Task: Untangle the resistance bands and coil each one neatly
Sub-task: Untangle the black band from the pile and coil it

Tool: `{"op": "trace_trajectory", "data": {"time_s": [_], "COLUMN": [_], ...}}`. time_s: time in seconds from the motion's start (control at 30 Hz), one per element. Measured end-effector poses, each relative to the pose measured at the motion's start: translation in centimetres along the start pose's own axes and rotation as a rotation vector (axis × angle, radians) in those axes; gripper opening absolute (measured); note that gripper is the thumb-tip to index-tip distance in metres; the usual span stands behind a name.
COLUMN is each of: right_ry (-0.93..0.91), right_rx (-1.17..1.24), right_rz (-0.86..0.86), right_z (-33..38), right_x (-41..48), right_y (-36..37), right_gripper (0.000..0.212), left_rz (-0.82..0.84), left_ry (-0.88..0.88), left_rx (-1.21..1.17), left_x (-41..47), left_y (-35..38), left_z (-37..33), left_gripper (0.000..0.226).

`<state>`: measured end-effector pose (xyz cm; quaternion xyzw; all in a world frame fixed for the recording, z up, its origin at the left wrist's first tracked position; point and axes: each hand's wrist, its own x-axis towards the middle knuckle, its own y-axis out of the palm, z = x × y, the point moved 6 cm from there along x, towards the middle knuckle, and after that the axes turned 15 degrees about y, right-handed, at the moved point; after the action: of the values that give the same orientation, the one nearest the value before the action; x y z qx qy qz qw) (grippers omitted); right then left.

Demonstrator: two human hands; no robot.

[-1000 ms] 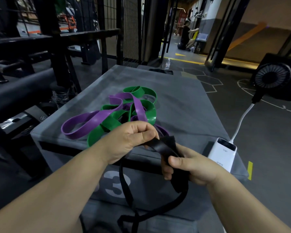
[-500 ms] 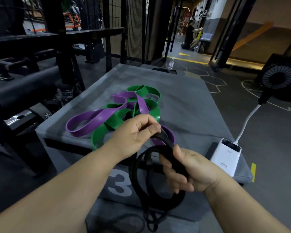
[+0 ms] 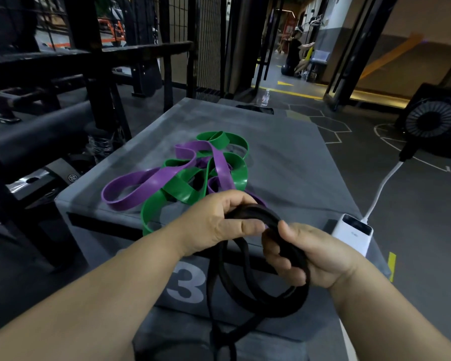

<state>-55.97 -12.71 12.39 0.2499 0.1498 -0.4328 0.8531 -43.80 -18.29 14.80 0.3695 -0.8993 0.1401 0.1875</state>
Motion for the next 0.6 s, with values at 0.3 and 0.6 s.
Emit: {"op": "trace_trajectory", "data": {"time_s": [0.3,0.6], "right_ry": [-0.247,-0.294], "right_rx": [-0.031,-0.044], "right_rz": [-0.070,-0.036], "right_z": [1.8,2.3], "right_x": [-1.0,-1.4], "right_y": [-1.0,-1.1], "right_gripper": [0.041,0.034], "left_rz": [0.102,0.106], "left_ry": [-0.100,-0.187], "left_rx": [0.146,0.030], "left_x": [-0.2,-0.5], "left_y": [0.6,0.4], "left_z": [0.6,1.1], "left_gripper": [0.038,0.049]}}
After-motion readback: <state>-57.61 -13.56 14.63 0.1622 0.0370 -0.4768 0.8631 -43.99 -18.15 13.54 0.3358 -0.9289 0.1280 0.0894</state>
